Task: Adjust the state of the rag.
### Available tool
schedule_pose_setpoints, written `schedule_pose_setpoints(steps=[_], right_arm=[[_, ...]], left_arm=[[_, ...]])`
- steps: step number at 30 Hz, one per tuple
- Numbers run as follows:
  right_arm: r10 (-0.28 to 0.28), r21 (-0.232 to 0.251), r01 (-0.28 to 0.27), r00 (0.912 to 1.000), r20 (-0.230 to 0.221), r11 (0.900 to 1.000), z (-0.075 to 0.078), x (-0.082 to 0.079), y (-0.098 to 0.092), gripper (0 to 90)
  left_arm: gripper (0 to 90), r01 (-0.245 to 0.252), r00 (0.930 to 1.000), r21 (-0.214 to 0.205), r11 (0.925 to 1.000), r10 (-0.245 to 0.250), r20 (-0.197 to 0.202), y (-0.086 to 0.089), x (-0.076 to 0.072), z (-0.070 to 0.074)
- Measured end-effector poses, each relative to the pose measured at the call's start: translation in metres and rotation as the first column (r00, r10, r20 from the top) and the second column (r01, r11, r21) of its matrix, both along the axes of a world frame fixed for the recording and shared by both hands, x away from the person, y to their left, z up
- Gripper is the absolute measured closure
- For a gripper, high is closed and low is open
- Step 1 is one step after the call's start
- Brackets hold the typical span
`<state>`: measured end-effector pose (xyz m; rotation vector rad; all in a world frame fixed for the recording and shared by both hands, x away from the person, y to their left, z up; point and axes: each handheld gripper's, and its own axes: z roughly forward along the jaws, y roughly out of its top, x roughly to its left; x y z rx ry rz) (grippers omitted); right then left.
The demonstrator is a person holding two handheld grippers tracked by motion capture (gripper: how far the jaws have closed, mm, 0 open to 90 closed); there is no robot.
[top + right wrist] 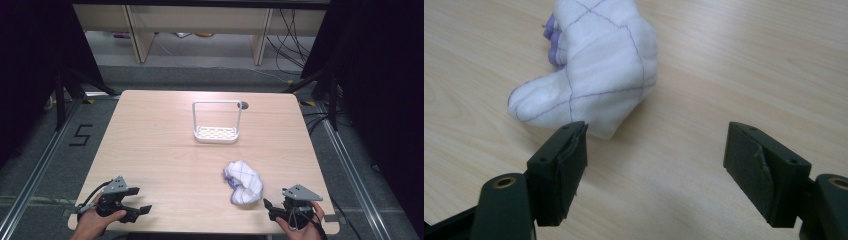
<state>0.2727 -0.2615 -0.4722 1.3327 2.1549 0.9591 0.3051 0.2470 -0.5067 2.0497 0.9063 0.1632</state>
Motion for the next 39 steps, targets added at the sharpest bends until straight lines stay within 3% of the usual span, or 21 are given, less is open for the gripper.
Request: schedule_pose_setpoints(steps=[7,10,11,13,14,18,20,21,22,28,35,36,39], right_arm=[[0.028,0.012,-0.028,0.9996,0.008,0.9995,0.005,0.0,0.003,30.8],[0.052,-0.003,-0.052,0.9978,0.04,0.9986,0.01,0.002,0.011,34.3],[0.059,0.008,-0.059,0.9978,0.032,0.9982,0.012,0.003,0.015,35.0],[0.062,0.001,-0.062,0.9979,0.018,0.998,0.013,0.004,0.017,35.6],[0.074,-0.03,-0.073,0.9965,0.038,0.9969,0.014,0.009,0.023,36.3],[0.111,-0.047,-0.108,0.9923,0.055,0.993,0.019,0.014,0.034,39.0],[0.132,-0.046,-0.13,0.9903,0.043,0.9904,0.02,0.016,0.041,39.7],[0.111,-0.026,-0.11,0.9937,0.017,0.9936,0.021,0.014,0.047,40.2],[0.152,-0.067,-0.148,0.987,0.053,0.9866,0.02,0.018,0.047,40.8],[0.211,-0.109,-0.205,0.9764,0.046,0.9726,0.021,0.023,0.067,43.0],[0.212,-0.15,-0.206,0.9767,0.03,0.9671,0.016,0.041,0.084,43.3],[0.216,-0.177,-0.207,0.9759,0.033,0.9622,0.013,0.049,0.088,42.2],[0.22,-0.196,-0.21,0.9753,0.026,0.9577,0.01,0.057,0.09,41.8]], left_arm=[[15.9,0.003,1.0,0.005,1.0,-0.003,-0.006,-0.001,0.0,0.0],[15.9,-0.004,1.0,-0.003,1.0,0.003,-0.003,-0.001,0.0,-0.001],[15.9,-0.003,1.0,0.001,1.0,0.003,-0.003,-0.001,0.001,-0.001],[15.9,-0.008,1.0,0.007,0.9999,0.008,-0.002,-0.001,0.0,-0.001],[15.9,-0.003,1.0,0.012,0.9999,0.003,-0.004,-0.002,0.0,0.0],[15.9,-0.004,1.0,0.008,1.0,0.004,-0.003,-0.002,0.001,-0.001],[15.9,-0.009,0.9999,0.014,0.9999,0.009,-0.008,-0.002,0.0,-0.001],[15.9,-0.002,1.0,0.031,0.9995,0.002,0.0,-0.001,0.001,-0.001],[15.9,-0.008,1.0,0.006,1.0,0.008,-0.003,-0.002,0.0,-0.002],[15.9,-0.001,1.0,0.028,0.9996,0.001,-0.005,-0.002,0.001,-0.002],[15.9,0.001,1.0,0.029,0.9996,0.0,-0.002,-0.002,0.001,-0.002],[15.9,-0.001,1.0,0.029,0.9996,0.001,-0.004,-0.003,0.001,-0.002],[15.9,-0.002,1.0,0.025,0.9997,0.003,-0.002,-0.003,0.0,-0.003]])
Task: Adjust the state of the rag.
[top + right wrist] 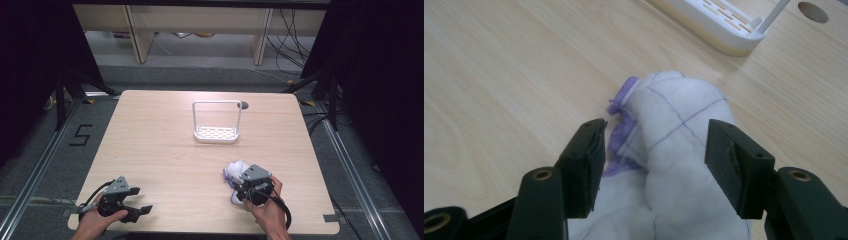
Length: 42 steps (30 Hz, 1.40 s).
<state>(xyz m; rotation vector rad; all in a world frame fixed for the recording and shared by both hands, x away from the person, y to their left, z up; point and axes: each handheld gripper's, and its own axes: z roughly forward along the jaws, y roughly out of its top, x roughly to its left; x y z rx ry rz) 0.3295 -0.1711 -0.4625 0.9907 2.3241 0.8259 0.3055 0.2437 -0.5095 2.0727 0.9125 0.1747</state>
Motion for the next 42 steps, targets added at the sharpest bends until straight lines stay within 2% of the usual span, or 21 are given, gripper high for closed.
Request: schedule_pose_setpoints(steps=[6,8,9,11,12,13,14,20,21,25,26,30,33,34,35,36,37,38,39,41,42], right_arm=[[0.005,-0.082,-0.006,0.9997,-0.022,0.9966,-0.012,0.017,0.007,43.5],[0.011,-0.119,-0.014,0.9996,-0.025,0.9928,-0.014,0.018,0.008,50.8],[0.012,-0.147,-0.014,0.9997,-0.02,0.9891,-0.015,0.019,0.008,58.0],[0.014,-0.183,-0.013,0.9999,0.004,0.983,-0.015,0.019,0.006,70.8],[0.014,-0.183,-0.013,0.9999,0.004,0.983,-0.015,0.019,0.006,70.8],[0.038,-0.17,-0.036,0.9992,0.01,0.9848,-0.01,0.02,0.002,82.3],[0.04,-0.162,-0.034,0.9987,0.032,0.9863,-0.007,0.019,0.0,84.3],[0.083,-0.075,-0.077,0.9941,0.07,0.9942,0.017,0.011,-0.005,85.7],[0.077,-0.008,-0.076,0.9949,0.065,0.9971,0.026,0.006,-0.006,85.8],[0.108,0.057,-0.112,0.9916,0.071,0.9921,0.039,0.001,-0.007,86.0],[0.113,0.111,-0.121,0.9907,0.076,0.9864,0.047,-0.003,-0.008,86.1],[0.152,0.162,-0.166,0.9839,0.094,0.9728,0.06,-0.009,-0.007,86.2],[0.19,0.238,-0.215,0.9742,0.121,0.9472,0.079,-0.018,0.001,86.3],[0.19,0.238,-0.215,0.9742,0.121,0.9472,0.079,-0.018,0.001,86.3],[0.208,0.254,-0.233,0.9705,0.123,0.9387,0.084,-0.02,0.003,86.3],[0.227,0.263,-0.254,0.9654,0.128,0.9308,0.088,-0.022,0.005,86.3],[0.25,0.307,-0.284,0.9573,0.146,0.9084,0.096,-0.023,0.009,86.4],[0.25,0.307,-0.284,0.9573,0.146,0.9084,0.096,-0.023,0.009,86.4],[0.292,0.329,-0.329,0.9432,0.159,0.885,0.103,-0.024,0.014,86.4],[0.313,0.323,-0.354,0.9339,0.173,0.8777,0.109,-0.022,0.017,86.4],[0.313,0.323,-0.354,0.9339,0.173,0.8777,0.109,-0.022,0.017,86.4]], left_arm=[[15.9,0.013,0.9999,0.024,0.9996,-0.013,0.005,0.001,0.001,0.0],[15.9,0.009,1.0,0.02,0.9998,-0.009,0.002,0.001,0.001,0.001],[15.9,0.0,1.0,0.002,1.0,-0.001,0.004,0.0,0.0,0.0],[16.0,0.014,0.9999,0.012,0.9998,-0.014,0.005,0.0,0.0,0.001],[16.0,0.014,0.9999,0.012,0.9998,-0.014,0.005,0.0,0.0,0.001],[16.0,0.007,1.0,0.01,0.9999,-0.007,0.002,0.0,0.0,0.001],[16.0,0.012,0.9999,0.011,0.9999,-0.012,0.004,0.0,0.0,0.001],[16.1,0.0,1.0,0.003,1.0,0.0,0.0,-0.001,0.0,0.0],[16.1,0.003,1.0,-0.002,1.0,-0.003,0.003,-0.002,0.0,0.001],[16.2,0.011,0.9999,-0.01,0.9999,-0.01,0.012,-0.003,0.001,0.001],[16.2,0.007,0.9999,-0.01,0.9999,-0.007,0.01,-0.003,0.002,0.002],[16.2,0.005,0.9999,-0.018,0.9998,-0.005,0.009,-0.005,0.002,0.001],[16.2,0.016,0.9997,0.004,0.9999,-0.016,0.021,-0.003,0.002,0.004],[16.2,0.016,0.9997,0.004,0.9999,-0.016,0.021,-0.003,0.002,0.004],[16.2,0.013,0.9996,-0.027,0.9996,-0.012,0.024,-0.005,0.001,0.003],[16.2,0.011,0.9997,-0.014,0.9998,-0.011,0.023,-0.004,0.001,0.005],[16.2,0.002,0.9998,-0.027,0.9996,-0.001,0.022,-0.004,0.001,0.005],[16.2,0.002,0.9998,-0.027,0.9996,-0.001,0.022,-0.004,0.001,0.005],[16.2,0.002,0.9993,-0.029,0.9996,-0.001,0.036,-0.004,0.001,0.005],[16.2,0.006,0.9989,-0.017,0.9998,-0.005,0.048,-0.004,0.001,0.006],[16.2,0.001,0.9988,-0.021,0.9998,0.0,0.049,-0.005,0.001,0.006]])
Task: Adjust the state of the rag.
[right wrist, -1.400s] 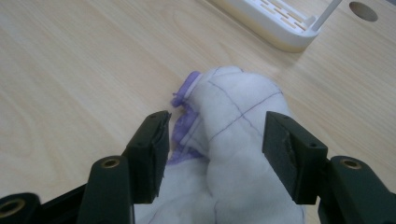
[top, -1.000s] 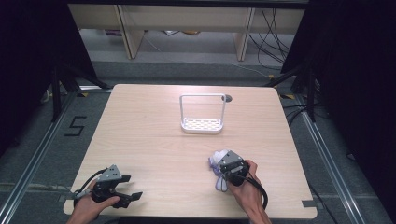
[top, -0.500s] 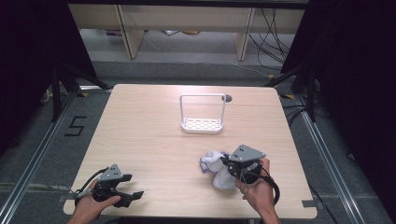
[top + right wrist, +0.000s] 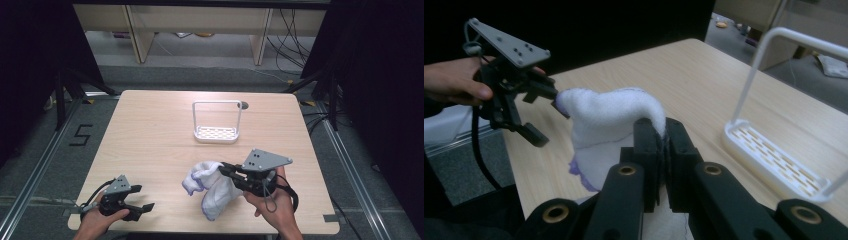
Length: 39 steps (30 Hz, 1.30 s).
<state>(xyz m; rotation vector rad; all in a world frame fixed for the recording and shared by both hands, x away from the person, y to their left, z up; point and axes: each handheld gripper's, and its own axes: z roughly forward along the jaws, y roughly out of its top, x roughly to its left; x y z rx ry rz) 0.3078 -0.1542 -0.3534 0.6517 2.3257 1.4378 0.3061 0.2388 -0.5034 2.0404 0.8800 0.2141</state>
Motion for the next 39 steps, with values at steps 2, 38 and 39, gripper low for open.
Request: schedule_pose_setpoints(steps=[2,38,39], right_arm=[[-0.004,0.002,0.004,0.9989,-0.046,1.0,-0.008,0.011,0.002,86.3],[-0.354,-0.184,0.318,0.9093,-0.219,0.9301,-0.079,0.042,-0.065,46.0],[-0.336,-0.177,0.301,0.9157,-0.221,0.937,-0.076,0.033,-0.06,44.3]], left_arm=[[16.2,0.003,0.9999,-0.019,0.9998,-0.002,0.011,-0.003,0.001,0.0],[17.8,0.205,0.9781,0.022,0.9784,-0.206,0.03,-0.15,0.062,-0.003],[17.8,0.199,0.9798,0.019,0.9799,-0.199,0.02,-0.151,0.061,-0.004]])
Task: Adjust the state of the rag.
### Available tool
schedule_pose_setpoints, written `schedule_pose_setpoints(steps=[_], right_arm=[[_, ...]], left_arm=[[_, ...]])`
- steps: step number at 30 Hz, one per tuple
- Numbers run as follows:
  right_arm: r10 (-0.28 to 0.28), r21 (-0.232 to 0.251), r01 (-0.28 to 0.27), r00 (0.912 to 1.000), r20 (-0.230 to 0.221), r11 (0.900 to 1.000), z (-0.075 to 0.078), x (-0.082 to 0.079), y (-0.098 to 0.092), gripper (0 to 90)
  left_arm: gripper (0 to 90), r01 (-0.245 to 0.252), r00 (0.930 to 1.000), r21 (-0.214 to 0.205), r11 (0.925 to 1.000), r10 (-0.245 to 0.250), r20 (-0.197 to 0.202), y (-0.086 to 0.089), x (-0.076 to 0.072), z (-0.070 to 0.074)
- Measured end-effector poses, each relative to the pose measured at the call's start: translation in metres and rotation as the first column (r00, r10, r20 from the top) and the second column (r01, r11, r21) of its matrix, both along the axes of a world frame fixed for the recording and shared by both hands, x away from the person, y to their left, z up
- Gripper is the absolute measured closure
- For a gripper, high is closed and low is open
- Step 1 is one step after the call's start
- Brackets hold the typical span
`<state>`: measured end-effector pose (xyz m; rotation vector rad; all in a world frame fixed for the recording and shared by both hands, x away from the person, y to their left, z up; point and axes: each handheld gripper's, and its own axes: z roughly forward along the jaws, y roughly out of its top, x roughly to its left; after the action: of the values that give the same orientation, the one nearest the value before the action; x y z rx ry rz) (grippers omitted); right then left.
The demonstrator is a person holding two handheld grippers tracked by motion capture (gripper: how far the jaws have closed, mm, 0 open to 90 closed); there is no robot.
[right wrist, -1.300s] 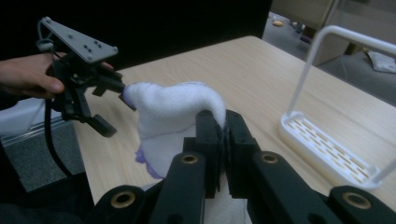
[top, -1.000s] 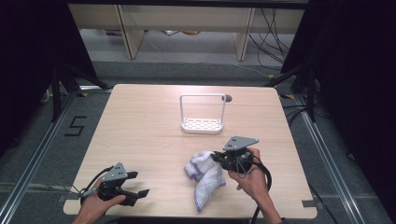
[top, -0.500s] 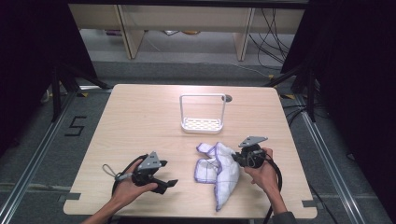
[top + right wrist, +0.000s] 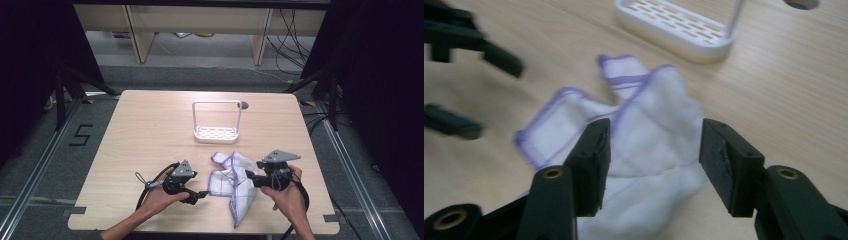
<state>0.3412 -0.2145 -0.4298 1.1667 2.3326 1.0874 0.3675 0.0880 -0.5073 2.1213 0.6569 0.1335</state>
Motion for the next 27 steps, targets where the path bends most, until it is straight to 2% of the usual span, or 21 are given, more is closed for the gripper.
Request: schedule_pose_setpoints(steps=[1,2,3,4,6,7,8,10,14,16,17,18,19,20,21,22,23,24,25,26,27], right_arm=[[0.022,0.018,-0.022,0.9997,-0.004,0.9996,0.002,-0.009,0.005,43.3],[0.027,0.046,-0.026,0.9991,-0.034,0.9986,0.003,-0.018,0.012,42.2],[0.049,0.037,-0.049,0.9987,-0.013,0.9981,0.003,-0.024,0.015,40.0],[0.049,0.03,-0.049,0.9986,-0.021,0.9984,0.002,-0.031,0.021,38.6],[0.039,0.018,-0.039,0.9985,-0.038,0.9991,-0.005,-0.041,0.03,34.9],[0.039,0.018,-0.039,0.9985,-0.038,0.9991,-0.005,-0.041,0.03,34.9],[0.031,-0.032,-0.032,0.9986,-0.042,0.999,-0.011,-0.044,0.036,33.7],[0.006,-0.092,-0.008,0.9995,-0.032,0.9957,-0.017,-0.044,0.041,31.2],[-0.015,-0.139,0.01,0.999,-0.041,0.9903,-0.029,-0.041,0.051,28.9],[-0.012,-0.2,0.007,0.9996,-0.026,0.9798,-0.034,-0.041,0.057,29.6],[-0.012,-0.2,0.007,0.9996,-0.026,0.9798,-0.034,-0.041,0.057,29.6],[0.004,-0.269,-0.004,1.0,0.0,0.9631,-0.038,-0.039,0.06,37.0],[0.004,-0.269,-0.004,1.0,0.0,0.9631,-0.038,-0.039,0.06,37.0],[0.025,-0.309,-0.026,0.9997,-0.007,0.9509,-0.041,-0.038,0.059,54.6],[0.068,-0.342,-0.064,0.9977,0.001,0.9376,-0.041,-0.036,0.056,62.7],[0.059,-0.353,-0.051,0.9981,0.014,0.9344,-0.04,-0.037,0.052,70.0],[0.052,-0.323,-0.047,0.9986,0.007,0.9451,-0.037,-0.038,0.048,75.3],[0.052,-0.323,-0.047,0.9986,0.007,0.9451,-0.037,-0.038,0.048,75.3],[0.067,-0.292,-0.052,0.9969,0.041,0.9549,-0.028,-0.037,0.036,81.4],[0.067,-0.292,-0.052,0.9969,0.041,0.9549,-0.028,-0.037,0.036,81.4],[0.071,-0.28,-0.051,0.9955,0.063,0.9588,-0.023,-0.037,0.03,83.2]], left_arm=[[17.8,0.0,1.0,0.0,1.0,0.0,0.0,0.0,0.0,0.0],[17.7,0.009,1.0,0.004,1.0,-0.009,0.004,0.0,0.0,0.0],[17.5,0.0,1.0,0.007,1.0,0.0,-0.006,0.0,0.0,0.0],[17.3,0.012,0.9999,0.004,0.9999,-0.012,0.003,0.001,0.0,0.001],[17.2,0.001,1.0,0.0,1.0,-0.001,-0.001,0.002,0.0,0.002],[17.3,0.001,1.0,0.0,1.0,-0.001,-0.001,0.002,0.0,0.002],[17.3,0.004,1.0,0.004,1.0,-0.004,0.002,0.004,0.0,0.003],[17.1,0.007,1.0,0.003,1.0,-0.007,-0.002,0.006,-0.001,0.004],[17.0,0.001,1.0,0.001,1.0,-0.001,-0.001,0.009,-0.001,0.004],[17.1,0.001,1.0,0.006,1.0,-0.001,-0.002,0.009,0.0,0.004],[17.0,0.001,1.0,0.006,1.0,-0.001,-0.002,0.009,0.0,0.004],[17.1,0.001,1.0,0.011,0.9999,-0.001,-0.007,0.01,0.0,0.003],[17.1,0.001,1.0,0.011,0.9999,-0.001,-0.007,0.01,0.0,0.003],[17.1,0.006,1.0,0.013,0.9999,-0.006,-0.007,0.01,-0.001,0.002],[17.1,0.008,1.0,0.012,0.9999,-0.008,-0.004,0.009,-0.001,0.002],[17.1,0.009,1.0,0.015,0.9998,-0.009,-0.005,0.009,-0.001,0.002],[17.1,0.008,0.9999,0.012,0.9999,-0.008,-0.007,0.008,-0.001,0.002],[17.1,0.008,0.9999,0.012,0.9999,-0.008,-0.007,0.008,-0.001,0.002],[17.2,0.01,0.9999,0.008,0.9999,-0.01,-0.008,0.008,-0.001,0.002],[17.2,0.01,0.9999,0.008,0.9999,-0.01,-0.008,0.008,-0.001,0.002],[17.2,0.01,0.9999,0.011,0.9999,-0.01,-0.009,0.007,-0.002,0.002]])
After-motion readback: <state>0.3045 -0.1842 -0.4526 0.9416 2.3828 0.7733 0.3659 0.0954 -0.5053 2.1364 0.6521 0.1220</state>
